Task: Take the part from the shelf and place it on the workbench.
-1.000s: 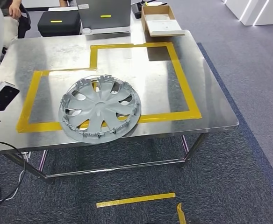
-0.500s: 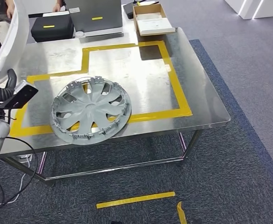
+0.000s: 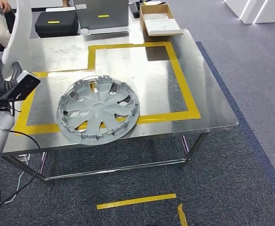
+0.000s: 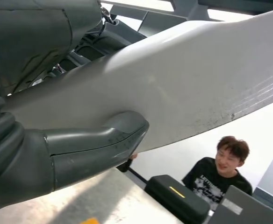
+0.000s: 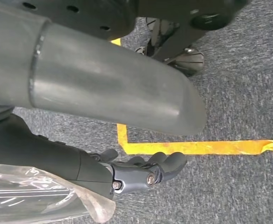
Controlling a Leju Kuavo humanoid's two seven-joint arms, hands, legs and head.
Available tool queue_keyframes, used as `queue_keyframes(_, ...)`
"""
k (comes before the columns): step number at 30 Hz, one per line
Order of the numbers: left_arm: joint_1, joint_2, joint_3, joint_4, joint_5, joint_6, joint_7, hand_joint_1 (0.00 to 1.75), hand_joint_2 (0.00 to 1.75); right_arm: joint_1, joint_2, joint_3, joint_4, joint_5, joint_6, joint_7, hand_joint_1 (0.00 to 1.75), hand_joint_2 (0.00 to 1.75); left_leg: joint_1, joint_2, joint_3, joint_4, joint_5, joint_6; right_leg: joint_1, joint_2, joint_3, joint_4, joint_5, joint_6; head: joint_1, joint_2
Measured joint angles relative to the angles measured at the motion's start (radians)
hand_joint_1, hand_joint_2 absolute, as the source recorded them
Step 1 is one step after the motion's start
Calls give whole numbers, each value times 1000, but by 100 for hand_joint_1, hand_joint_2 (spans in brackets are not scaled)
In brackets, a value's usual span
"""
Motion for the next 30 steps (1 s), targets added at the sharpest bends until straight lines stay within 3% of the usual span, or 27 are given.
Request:
queue_keyframes(1,-15,-9,-4,9,0,-1,-3,175,175,0,0,0,0,1,1,0,0,0,0,0,1,0,0,0,-1,-1,12,-31,27,0,0,0)
queue_keyframes(2,-30,-18,-9,15,-1,-1,-5,175,175,-1,-1,0,0,1,2,-1,0,0,0,0,3,0,-1,-2,-1,-2,42,-98,67,-1,0,0)
queue_keyframes(4,-58,-34,-21,23,-9,1,0,87,175,-4,-1,0,0,2,3,-5,0,0,-1,-1,4,1,-4,-7,0,-6,111,-238,121,-6,0,0)
queue_keyframes(6,-77,-48,-34,30,-16,4,13,0,175,-5,-2,0,0,2,4,-8,0,0,-5,-1,1,1,-3,-16,3,-7,140,-292,128,-12,-1,0)
queue_keyframes(8,-85,-59,-43,39,-1,8,22,0,175,-4,-2,0,0,1,3,-4,0,0,-6,0,2,-2,-3,-26,1,-5,144,-297,129,-22,-1,0)
queue_keyframes(10,-86,-63,-46,54,32,15,16,0,175,-3,-4,0,0,-1,0,3,0,0,-5,0,-6,25,-26,-36,-3,-3,150,-305,132,-34,-3,0)
queue_keyframes(12,-86,-65,-46,72,54,22,2,0,175,-2,-6,-1,0,-2,-1,6,0,0,-5,0,-54,133,-83,-43,-4,-3,154,-308,132,-42,-5,0)
queue_keyframes(14,-80,-67,-46,88,60,25,-7,0,87,-1,-7,-2,0,-3,0,7,0,0,-5,0,-116,260,-129,-47,-2,-2,155,-307,130,-46,-5,0)
queue_keyframes(15,-78,-68,-46,94,60,27,-9,0,44,0,-7,-3,0,-4,0,7,0,0,-5,0,-130,284,-127,-46,-1,-2,155,-307,129,-47,-5,0)
queue_keyframes(16,-76,-68,-47,100,61,31,-11,0,0,1,-7,-4,0,-4,1,7,0,0,-5,0,-127,271,-106,-45,-1,-1,157,-305,128,-47,-5,0)
queue_keyframes(18,-80,-69,-47,107,59,37,-13,0,0,1,-7,-5,0,-5,1,6,0,0,-5,-1,-76,148,-28,-38,0,2,160,-302,124,-44,-5,0)
queue_keyframes(20,-85,-69,-48,113,53,43,-13,0,0,1,-7,-5,0,-7,2,3,0,0,-8,-1,-27,35,15,-29,3,4,157,-298,121,-38,-5,0)
queue_keyframes(23,-85,-73,-49,121,50,48,-15,0,0,3,-8,-6,0,-7,2,0,0,0,-11,-1,-16,2,11,-17,5,4,150,-299,121,-25,-4,0)
queue_keyframes(25,-84,-76,-49,122,54,48,-20,0,0,5,-11,-6,0,-7,2,0,0,0,-7,-1,-14,-4,14,-7,5,2,138,-280,104,-14,-2,0)
queue_keyframes(26,-85,-78,-49,122,56,47,-23,0,0,5,-12,-6,0,-7,2,0,0,0,-4,0,-12,-8,16,-2,4,1,120,-244,82,-8,0,0)
queue_keyframes(28,-82,-83,-49,123,61,47,-25,0,0,6,-14,-6,0,-8,1,0,0,0,-3,0,-11,-8,16,3,0,0,57,-112,21,0,4,0)
queue_keyframes(30,-75,-86,-49,124,65,47,-26,0,0,8,-16,-7,0,-9,1,1,0,0,-3,0,-11,-7,15,4,-2,-1,4,-9,-4,4,4,0)
